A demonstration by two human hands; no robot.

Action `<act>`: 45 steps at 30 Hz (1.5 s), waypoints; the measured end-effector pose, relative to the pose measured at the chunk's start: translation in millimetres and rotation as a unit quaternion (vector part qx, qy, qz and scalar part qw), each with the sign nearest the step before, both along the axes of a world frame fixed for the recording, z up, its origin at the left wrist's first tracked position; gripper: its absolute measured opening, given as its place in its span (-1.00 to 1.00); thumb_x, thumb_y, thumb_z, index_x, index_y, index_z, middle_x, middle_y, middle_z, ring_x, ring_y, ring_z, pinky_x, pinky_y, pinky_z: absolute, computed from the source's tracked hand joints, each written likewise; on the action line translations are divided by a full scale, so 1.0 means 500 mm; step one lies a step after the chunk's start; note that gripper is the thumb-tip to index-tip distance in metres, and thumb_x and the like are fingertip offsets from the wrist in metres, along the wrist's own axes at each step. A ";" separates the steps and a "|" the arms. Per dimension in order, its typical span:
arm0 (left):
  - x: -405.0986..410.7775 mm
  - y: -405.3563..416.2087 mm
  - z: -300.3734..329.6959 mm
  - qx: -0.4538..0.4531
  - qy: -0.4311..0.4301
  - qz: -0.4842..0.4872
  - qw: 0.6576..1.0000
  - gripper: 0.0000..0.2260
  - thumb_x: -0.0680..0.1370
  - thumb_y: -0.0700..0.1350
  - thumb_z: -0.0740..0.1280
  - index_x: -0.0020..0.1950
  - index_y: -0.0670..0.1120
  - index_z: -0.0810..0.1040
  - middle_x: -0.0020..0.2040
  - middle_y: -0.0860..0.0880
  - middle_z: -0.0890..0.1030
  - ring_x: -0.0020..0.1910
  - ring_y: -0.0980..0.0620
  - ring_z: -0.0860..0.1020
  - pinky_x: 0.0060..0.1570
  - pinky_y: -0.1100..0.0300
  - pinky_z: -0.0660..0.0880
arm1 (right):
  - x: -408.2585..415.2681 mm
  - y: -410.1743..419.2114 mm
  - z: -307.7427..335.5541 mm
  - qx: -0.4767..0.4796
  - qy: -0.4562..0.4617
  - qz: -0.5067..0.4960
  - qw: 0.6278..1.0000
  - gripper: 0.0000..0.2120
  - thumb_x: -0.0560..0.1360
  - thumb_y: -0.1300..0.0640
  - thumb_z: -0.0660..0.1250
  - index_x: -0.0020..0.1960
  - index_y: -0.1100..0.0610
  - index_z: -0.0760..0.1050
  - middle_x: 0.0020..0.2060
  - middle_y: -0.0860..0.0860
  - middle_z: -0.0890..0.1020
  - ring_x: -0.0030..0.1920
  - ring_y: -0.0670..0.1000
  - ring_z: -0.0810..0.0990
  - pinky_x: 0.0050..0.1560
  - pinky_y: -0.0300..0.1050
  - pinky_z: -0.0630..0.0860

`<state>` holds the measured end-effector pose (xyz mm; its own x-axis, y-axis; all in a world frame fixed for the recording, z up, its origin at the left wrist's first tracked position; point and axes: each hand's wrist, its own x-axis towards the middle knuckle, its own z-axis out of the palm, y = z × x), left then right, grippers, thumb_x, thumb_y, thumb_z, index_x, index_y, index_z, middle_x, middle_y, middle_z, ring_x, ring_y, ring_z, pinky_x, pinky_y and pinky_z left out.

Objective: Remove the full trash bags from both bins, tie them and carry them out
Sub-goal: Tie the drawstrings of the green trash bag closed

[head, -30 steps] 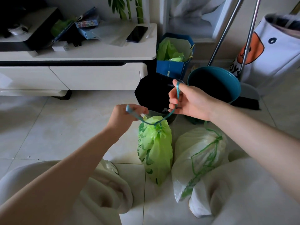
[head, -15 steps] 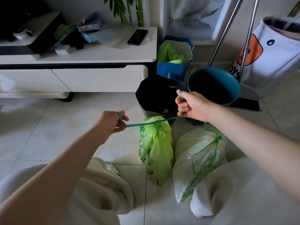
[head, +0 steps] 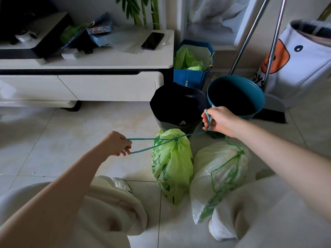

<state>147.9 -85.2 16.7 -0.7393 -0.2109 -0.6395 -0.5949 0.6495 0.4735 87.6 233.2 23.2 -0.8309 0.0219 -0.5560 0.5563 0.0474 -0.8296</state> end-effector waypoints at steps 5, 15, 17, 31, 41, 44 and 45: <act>-0.009 -0.008 0.091 0.108 -0.010 0.021 0.994 -0.82 0.53 -0.15 0.32 -0.18 -0.22 0.64 -0.29 -0.14 0.67 -0.29 -0.03 0.57 -0.08 0.15 0.50 | -0.006 0.015 0.074 -0.070 0.029 -0.025 0.997 -0.76 0.45 0.30 0.10 -0.39 0.21 0.32 -0.40 0.14 0.47 -0.33 0.11 0.52 -0.14 0.06 0.59; -0.021 0.104 0.195 0.472 0.077 0.119 0.870 -0.77 0.58 -0.15 0.23 -0.23 -0.17 0.55 -0.57 0.01 0.35 -0.39 0.00 0.59 -0.13 0.13 0.64 | 0.051 -0.024 0.174 -0.062 0.169 0.104 0.978 -0.83 0.47 0.23 0.22 -0.29 0.18 0.47 -0.49 0.01 0.28 -0.44 -0.01 0.27 -0.28 -0.12 0.37; -0.020 0.142 0.204 0.496 0.056 0.099 0.861 -0.78 0.58 -0.14 0.22 -0.19 -0.17 0.57 -0.55 0.01 0.34 -0.47 0.05 0.50 -0.29 0.19 0.60 | 0.063 -0.042 0.185 -0.024 0.208 0.138 0.968 -0.86 0.48 0.25 0.24 -0.22 0.22 0.51 -0.46 0.03 0.26 -0.44 -0.03 0.23 -0.36 -0.16 0.28; -0.049 0.258 0.179 0.551 0.022 0.101 0.828 -0.74 0.61 -0.03 0.20 -0.14 -0.16 0.56 -0.36 -0.09 0.51 -0.38 -0.01 0.51 -0.22 0.13 0.50 | 0.104 -0.076 0.207 0.021 0.226 0.247 0.942 -0.82 0.53 0.31 0.22 -0.10 0.40 0.55 -0.29 0.22 0.65 -0.24 0.21 0.67 0.01 0.24 0.60; -0.053 0.290 0.169 0.612 0.038 0.158 0.774 -0.79 0.64 -0.11 0.13 -0.14 -0.12 0.45 -0.54 0.05 0.28 -0.60 0.14 0.25 -0.47 0.29 0.42 | 0.073 0.040 0.119 0.107 0.155 0.208 0.960 -0.86 0.55 0.18 0.27 -0.05 0.16 0.60 -0.14 0.11 0.70 -0.05 0.02 0.67 0.02 -0.10 0.59; -0.056 0.289 0.165 0.592 0.042 0.114 0.797 -0.80 0.65 -0.11 0.11 -0.11 -0.12 0.44 -0.56 0.07 0.22 -0.61 0.15 0.17 -0.58 0.32 0.30 | 0.032 0.118 0.059 0.235 0.135 0.120 0.955 -0.83 0.52 0.13 0.28 -0.14 0.19 0.59 -0.21 0.12 0.67 -0.12 0.10 0.65 -0.03 0.00 0.59; -0.059 0.288 0.165 0.585 0.045 0.102 0.804 -0.80 0.65 -0.11 0.11 -0.11 -0.12 0.44 -0.56 0.07 0.21 -0.61 0.16 0.16 -0.58 0.32 0.28 | 0.020 0.147 0.032 0.317 0.121 0.121 0.933 -0.77 0.52 0.11 0.26 -0.21 0.23 0.57 -0.26 0.14 0.65 -0.15 0.15 0.64 -0.08 0.03 0.57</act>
